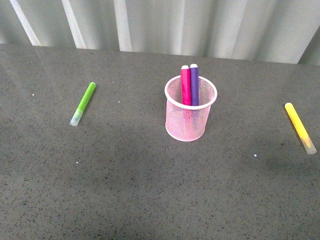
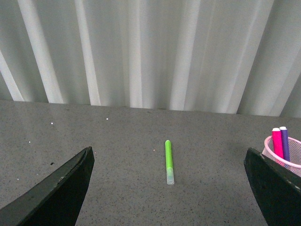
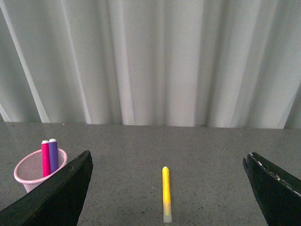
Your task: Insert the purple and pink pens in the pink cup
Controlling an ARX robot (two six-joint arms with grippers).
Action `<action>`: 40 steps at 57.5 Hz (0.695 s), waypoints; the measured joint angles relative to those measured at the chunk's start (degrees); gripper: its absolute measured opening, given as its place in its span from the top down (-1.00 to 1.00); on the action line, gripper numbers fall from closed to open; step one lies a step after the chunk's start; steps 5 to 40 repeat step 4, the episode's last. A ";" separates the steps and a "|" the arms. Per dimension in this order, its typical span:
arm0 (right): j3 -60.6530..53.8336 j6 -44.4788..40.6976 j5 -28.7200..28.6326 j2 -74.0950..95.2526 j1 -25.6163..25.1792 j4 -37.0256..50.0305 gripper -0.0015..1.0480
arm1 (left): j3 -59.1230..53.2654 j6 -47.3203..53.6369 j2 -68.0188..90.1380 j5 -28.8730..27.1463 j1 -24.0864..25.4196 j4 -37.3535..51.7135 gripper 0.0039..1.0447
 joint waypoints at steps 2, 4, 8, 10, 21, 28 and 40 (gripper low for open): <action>0.00 0.00 0.00 0.00 0.00 0.00 -0.86 | 0.00 0.00 0.00 0.00 0.00 0.00 -0.88; 0.00 0.00 0.00 0.00 0.00 0.00 -0.86 | 0.00 0.00 0.00 0.00 0.00 0.00 -0.88; 0.00 0.00 0.00 0.00 0.00 0.00 -0.86 | 0.00 0.00 0.00 0.00 0.00 0.00 -0.88; 0.00 0.00 0.00 0.00 0.00 0.00 -0.86 | 0.00 0.00 0.00 0.00 0.00 0.00 -0.88; 0.00 0.00 0.00 0.00 0.00 0.00 -0.86 | 0.00 0.00 0.00 0.00 0.00 0.00 -0.88; 0.00 0.00 0.00 0.00 0.00 0.00 -0.86 | 0.00 0.00 0.00 0.00 0.00 0.00 -0.88; 0.00 0.00 0.00 0.00 0.00 0.00 -0.86 | 0.00 0.00 0.00 0.00 0.00 0.00 -0.88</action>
